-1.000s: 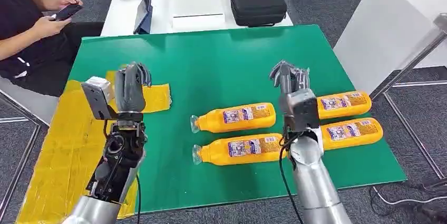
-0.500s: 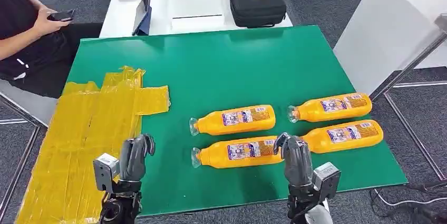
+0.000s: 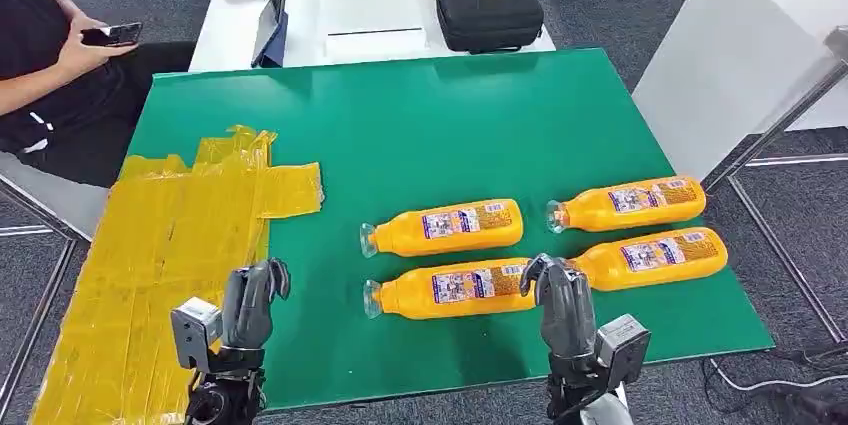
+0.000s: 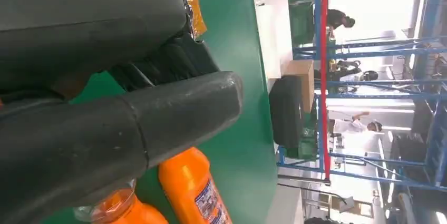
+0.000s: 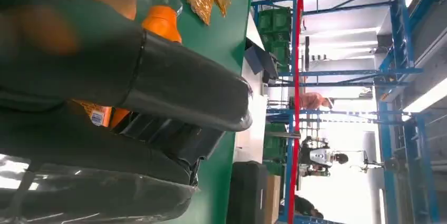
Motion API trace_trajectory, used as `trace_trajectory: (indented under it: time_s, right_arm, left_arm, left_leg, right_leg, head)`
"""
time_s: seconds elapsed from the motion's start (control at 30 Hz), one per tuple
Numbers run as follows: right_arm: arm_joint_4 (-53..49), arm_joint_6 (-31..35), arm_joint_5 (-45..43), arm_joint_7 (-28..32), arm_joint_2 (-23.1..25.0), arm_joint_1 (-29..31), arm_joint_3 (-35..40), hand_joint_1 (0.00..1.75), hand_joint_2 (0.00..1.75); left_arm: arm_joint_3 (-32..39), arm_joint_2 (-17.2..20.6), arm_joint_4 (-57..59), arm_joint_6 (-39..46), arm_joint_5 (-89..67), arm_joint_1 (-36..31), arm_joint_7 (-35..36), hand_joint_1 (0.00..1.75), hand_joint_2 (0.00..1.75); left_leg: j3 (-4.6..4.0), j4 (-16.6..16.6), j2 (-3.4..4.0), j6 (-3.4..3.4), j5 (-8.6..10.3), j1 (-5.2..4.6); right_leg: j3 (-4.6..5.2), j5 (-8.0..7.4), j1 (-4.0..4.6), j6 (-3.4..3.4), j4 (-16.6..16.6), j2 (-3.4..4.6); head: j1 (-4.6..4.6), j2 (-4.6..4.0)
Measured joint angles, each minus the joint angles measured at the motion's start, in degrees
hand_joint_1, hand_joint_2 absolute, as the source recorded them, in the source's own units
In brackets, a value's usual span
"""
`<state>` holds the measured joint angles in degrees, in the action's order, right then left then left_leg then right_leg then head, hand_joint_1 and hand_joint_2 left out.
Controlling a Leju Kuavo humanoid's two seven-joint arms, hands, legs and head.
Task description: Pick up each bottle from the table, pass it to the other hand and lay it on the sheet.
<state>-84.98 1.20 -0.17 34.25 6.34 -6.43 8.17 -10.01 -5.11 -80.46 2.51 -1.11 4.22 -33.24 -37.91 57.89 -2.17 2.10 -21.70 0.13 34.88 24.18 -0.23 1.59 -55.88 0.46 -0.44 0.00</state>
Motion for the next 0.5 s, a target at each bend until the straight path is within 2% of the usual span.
trace_trajectory:
  time_s: [0.03, 0.07, 0.1, 0.2, 0.23, 0.33, 0.37, 0.43, 0.47, 0.5]
  right_arm:
    - [0.0, 0.0, 0.0, 0.0, 0.0, 0.0, 0.0, 1.75, 0.0]
    - [0.0, 0.0, 0.0, 0.0, 0.0, 0.0, 0.0, 1.34, 0.0]
    - [0.0, 0.0, 0.0, 0.0, 0.0, 0.0, 0.0, 0.0, 0.0]
    - [-0.2, 0.2, 0.4, 0.4, 0.0, -0.2, 0.0, 0.0, 0.0]
    - [-0.6, 0.5, 0.6, 0.9, 0.0, -0.3, 0.0, 0.0, 1.75]
    - [-2.3, 2.6, 4.1, 0.2, 0.0, -0.7, -0.1, 0.0, 1.75]
    - [-3.4, 6.0, 8.7, -3.2, -0.5, -1.1, -0.1, 0.0, 1.75]
    - [-8.3, 10.3, 24.6, -15.0, -2.3, -4.4, -0.7, 0.0, 1.75]
    - [-11.5, 9.5, 35.2, -19.0, -3.1, -6.4, -2.2, 0.0, 1.75]
    - [-14.2, 7.7, 45.2, -20.1, -3.5, -8.1, -4.6, 0.0, 1.75]
  left_arm:
    - [0.0, 0.0, 0.0, 0.0, 0.0, 0.0, 0.0, 1.75, 0.0]
    - [0.0, 0.0, 0.0, 0.0, 0.0, 0.1, 0.0, 1.24, 0.0]
    - [0.0, 0.0, -0.1, 0.0, 0.0, 0.1, 0.0, 0.0, 0.0]
    - [0.0, 0.0, -0.1, -0.3, -0.2, 0.1, -0.7, 0.0, 0.0]
    - [0.0, 0.0, -0.3, -0.6, -0.3, 0.1, -1.2, 0.0, 0.0]
    - [0.0, 0.0, -0.7, -1.4, 0.4, 0.0, -1.4, 0.0, 0.0]
    - [0.1, 0.0, -0.8, -1.5, 1.2, 0.0, -1.2, 0.0, 0.0]
    - [0.8, -0.2, -0.8, -2.4, 2.2, 0.1, -1.0, 0.0, 0.0]
    - [1.2, -0.3, -0.8, -2.9, 2.3, 0.2, -1.0, 0.0, 0.0]
    - [1.8, -0.3, -0.7, -3.4, 2.3, 0.3, -1.1, 0.0, 0.0]
  left_leg:
    - [0.0, 0.0, 0.0, 0.0, 0.0, 0.0]
    - [0.0, 0.0, 0.0, 0.0, 0.0, 0.0]
    - [0.0, 0.0, 0.0, 0.0, 0.0, 0.0]
    - [0.0, 0.0, 0.0, 0.0, 0.0, 0.0]
    - [0.0, 0.0, 0.0, 0.0, 0.0, 0.0]
    - [0.03, 0.0, 0.01, 0.0, 0.0, 0.0]
    - [0.06, 0.0, 0.01, 0.0, 0.0, 0.0]
    - [0.1, 0.0, -0.13, 0.03, -0.02, -0.03]
    - [0.09, 0.0, -0.26, 0.06, -0.05, -0.03]
    - [0.07, 0.0, -0.3, 0.09, -0.08, -0.03]
  right_leg:
    - [0.0, 0.0, 0.0, 0.0, 0.0, 0.0]
    - [0.0, 0.0, 0.0, 0.0, 0.0, 0.0]
    - [0.0, 0.0, 0.0, 0.0, 0.0, 0.0]
    - [0.0, 0.0, 0.0, 0.0, 0.0, 0.0]
    - [0.01, 0.0, 0.0, 0.0, 0.0, 0.0]
    - [0.02, 0.0, 0.0, 0.0, 0.0, 0.0]
    - [0.05, 0.0, -0.01, 0.0, 0.0, 0.0]
    - [0.06, 0.07, -0.03, 0.03, 0.0, -0.1]
    - [-0.01, 0.16, -0.02, 0.14, 0.0, -0.22]
    - [-0.11, 0.17, -0.03, 0.16, 0.0, -0.24]
  head:
    - [0.0, 0.0]
    - [0.0, 0.0]
    - [0.0, 0.0]
    - [0.0, 0.0]
    - [0.0, 0.0]
    - [0.02, 0.0]
    - [0.0, 0.0]
    - [-0.02, 0.0]
    - [0.02, 0.0]
    - [0.04, 0.0]
